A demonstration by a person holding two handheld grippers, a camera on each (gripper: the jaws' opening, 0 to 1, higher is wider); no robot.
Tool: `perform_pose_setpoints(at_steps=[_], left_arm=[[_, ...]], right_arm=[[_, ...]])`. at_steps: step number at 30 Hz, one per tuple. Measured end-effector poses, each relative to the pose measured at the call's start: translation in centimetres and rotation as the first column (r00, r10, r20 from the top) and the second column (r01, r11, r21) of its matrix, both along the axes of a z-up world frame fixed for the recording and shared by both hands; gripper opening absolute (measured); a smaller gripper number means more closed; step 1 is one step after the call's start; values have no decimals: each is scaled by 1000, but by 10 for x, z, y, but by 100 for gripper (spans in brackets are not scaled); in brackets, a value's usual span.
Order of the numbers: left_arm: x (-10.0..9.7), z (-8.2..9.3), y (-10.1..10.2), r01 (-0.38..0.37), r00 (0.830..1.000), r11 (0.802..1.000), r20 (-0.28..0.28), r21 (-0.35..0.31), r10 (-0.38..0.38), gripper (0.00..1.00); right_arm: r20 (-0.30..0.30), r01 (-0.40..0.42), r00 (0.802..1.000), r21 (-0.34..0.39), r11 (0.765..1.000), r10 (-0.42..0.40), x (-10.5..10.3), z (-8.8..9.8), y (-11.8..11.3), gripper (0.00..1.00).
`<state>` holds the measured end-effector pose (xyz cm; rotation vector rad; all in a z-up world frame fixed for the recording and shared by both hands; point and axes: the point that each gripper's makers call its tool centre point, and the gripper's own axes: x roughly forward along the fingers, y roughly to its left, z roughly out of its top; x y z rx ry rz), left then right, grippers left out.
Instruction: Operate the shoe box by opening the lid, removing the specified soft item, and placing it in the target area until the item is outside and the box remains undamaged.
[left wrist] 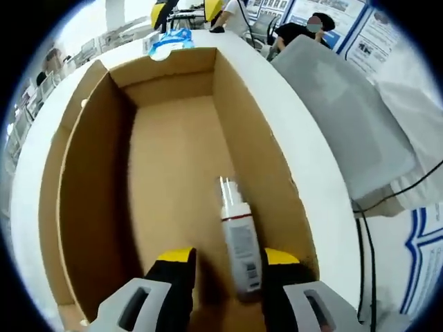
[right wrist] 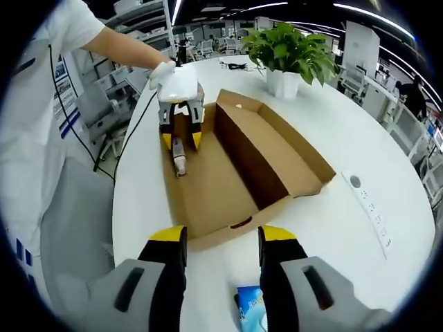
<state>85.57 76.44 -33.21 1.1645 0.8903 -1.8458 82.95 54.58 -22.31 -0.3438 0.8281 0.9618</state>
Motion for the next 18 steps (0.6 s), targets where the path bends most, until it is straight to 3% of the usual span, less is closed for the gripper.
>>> perform_pose_setpoints(at_steps=[9, 18], left_arm=[[2, -3, 2, -3, 998, 1000, 68, -26, 5, 33], [-1, -8, 3, 4, 995, 1000, 97, -20, -2, 29]], right_arm=[[0, 1, 1000, -1, 1000, -1, 1, 0, -2, 38], [7, -3, 1000, 1, 1000, 3, 2, 1, -1, 37]])
